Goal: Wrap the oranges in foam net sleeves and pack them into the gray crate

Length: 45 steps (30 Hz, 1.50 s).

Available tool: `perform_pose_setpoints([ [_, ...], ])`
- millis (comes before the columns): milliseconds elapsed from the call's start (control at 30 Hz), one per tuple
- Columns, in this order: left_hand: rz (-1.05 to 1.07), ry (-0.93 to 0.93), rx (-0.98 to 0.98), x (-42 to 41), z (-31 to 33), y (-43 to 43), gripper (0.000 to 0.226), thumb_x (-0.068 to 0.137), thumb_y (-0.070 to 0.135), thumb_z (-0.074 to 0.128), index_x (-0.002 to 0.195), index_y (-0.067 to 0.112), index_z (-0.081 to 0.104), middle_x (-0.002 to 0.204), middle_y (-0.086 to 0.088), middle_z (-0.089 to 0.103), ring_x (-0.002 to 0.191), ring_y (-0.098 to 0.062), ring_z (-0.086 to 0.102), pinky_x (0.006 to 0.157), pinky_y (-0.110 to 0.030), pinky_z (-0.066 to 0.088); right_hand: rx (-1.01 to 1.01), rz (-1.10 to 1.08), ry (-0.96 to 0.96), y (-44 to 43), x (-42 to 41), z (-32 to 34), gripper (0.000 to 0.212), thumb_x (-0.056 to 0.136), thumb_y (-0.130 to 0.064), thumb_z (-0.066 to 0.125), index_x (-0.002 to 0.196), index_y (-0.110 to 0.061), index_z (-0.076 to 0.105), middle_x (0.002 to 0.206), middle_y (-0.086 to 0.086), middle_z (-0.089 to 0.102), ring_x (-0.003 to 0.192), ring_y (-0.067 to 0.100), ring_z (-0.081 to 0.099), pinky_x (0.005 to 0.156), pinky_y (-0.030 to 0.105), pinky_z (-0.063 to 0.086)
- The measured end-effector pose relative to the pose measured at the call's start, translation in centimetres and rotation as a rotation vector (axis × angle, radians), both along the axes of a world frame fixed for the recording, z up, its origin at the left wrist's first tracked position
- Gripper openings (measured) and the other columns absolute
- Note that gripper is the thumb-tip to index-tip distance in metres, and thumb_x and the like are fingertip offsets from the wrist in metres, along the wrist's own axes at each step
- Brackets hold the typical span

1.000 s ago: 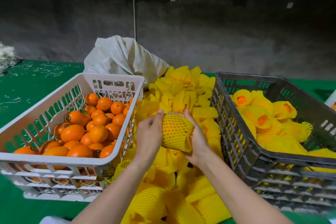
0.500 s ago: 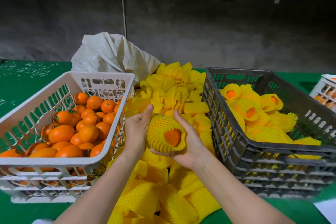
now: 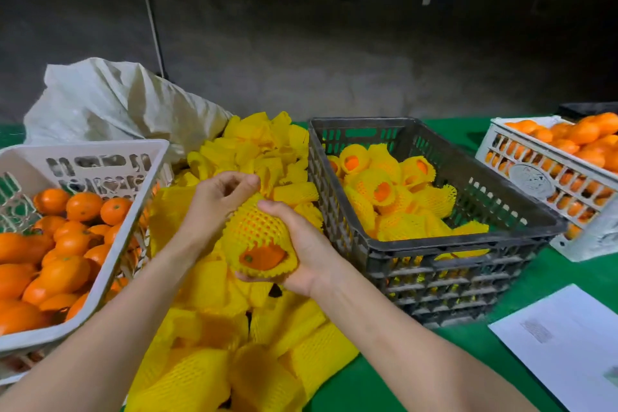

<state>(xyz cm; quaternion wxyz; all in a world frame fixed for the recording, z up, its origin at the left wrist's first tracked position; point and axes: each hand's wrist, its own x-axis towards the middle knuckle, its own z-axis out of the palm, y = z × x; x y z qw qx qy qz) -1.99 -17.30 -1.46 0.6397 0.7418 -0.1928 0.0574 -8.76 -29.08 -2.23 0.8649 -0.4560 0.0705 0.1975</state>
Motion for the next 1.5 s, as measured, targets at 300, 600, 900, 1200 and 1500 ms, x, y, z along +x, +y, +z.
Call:
perform_pose_setpoints([
  [300, 0.11, -0.152, 0.105, -0.8, -1.8, -10.6, 0.013, 0.092, -0.004, 0.052, 0.1, -0.002, 0.061, 0.096, -0.016, 0.064, 0.091, -0.025, 0.059, 0.077, -0.031, 0.042, -0.297, -0.559, -0.387, -10.7, 2.4, 2.7, 0.027, 0.072, -0.016, 0.074, 0.097, -0.022, 0.066, 0.091, 0.003, 0.07, 0.09, 0.022, 0.065, 0.082, 0.039, 0.053],
  [600, -0.016, -0.373, 0.591, -0.6, -3.0, -16.4, 0.025, 0.088, 0.009, 0.064, 0.112, 0.011, 0.06, 0.081, 0.0, 0.062, 0.081, -0.017, 0.051, 0.066, -0.028, 0.034, -1.753, -0.38, -0.084, -25.9, 5.0, 1.6, 0.097, 0.069, -0.036, 0.076, 0.144, -0.034, 0.015, 0.145, 0.016, 0.026, 0.125, 0.039, 0.041, 0.097, 0.045, 0.039],
  [900, -0.046, -0.336, 0.546, -0.7, -3.0, -15.7, 0.027, 0.085, 0.01, 0.068, 0.111, 0.011, 0.062, 0.085, -0.001, 0.062, 0.077, -0.014, 0.054, 0.07, -0.03, 0.05, -2.107, 0.117, 0.058, -25.8, 6.6, 0.8, 0.091, 0.074, -0.044, 0.074, 0.146, -0.023, 0.021, 0.151, 0.014, 0.023, 0.136, 0.041, 0.024, 0.106, 0.062, 0.025],
  [1200, 0.236, -0.056, 0.152, 1.9, -1.4, -6.3, 0.014, 0.093, 0.001, 0.054, 0.102, 0.008, 0.061, 0.083, -0.001, 0.063, 0.071, -0.011, 0.057, 0.055, -0.01, 0.043, -1.359, -0.3, -0.965, -9.5, 2.6, 1.6, 0.032, 0.09, -0.014, 0.058, 0.121, -0.007, 0.057, 0.122, 0.01, 0.06, 0.115, 0.025, 0.053, 0.098, 0.04, 0.043],
  [1500, 0.321, 0.08, 0.223, -0.4, -3.1, 1.8, 0.009, 0.094, 0.009, 0.056, 0.097, 0.015, 0.061, 0.087, -0.004, 0.066, 0.071, -0.015, 0.062, 0.065, -0.03, 0.048, -1.821, 0.442, -0.285, -2.0, 7.2, -9.5, 0.041, 0.093, -0.012, 0.046, 0.133, -0.008, 0.042, 0.142, 0.025, 0.034, 0.131, 0.041, 0.036, 0.105, 0.044, 0.034],
])
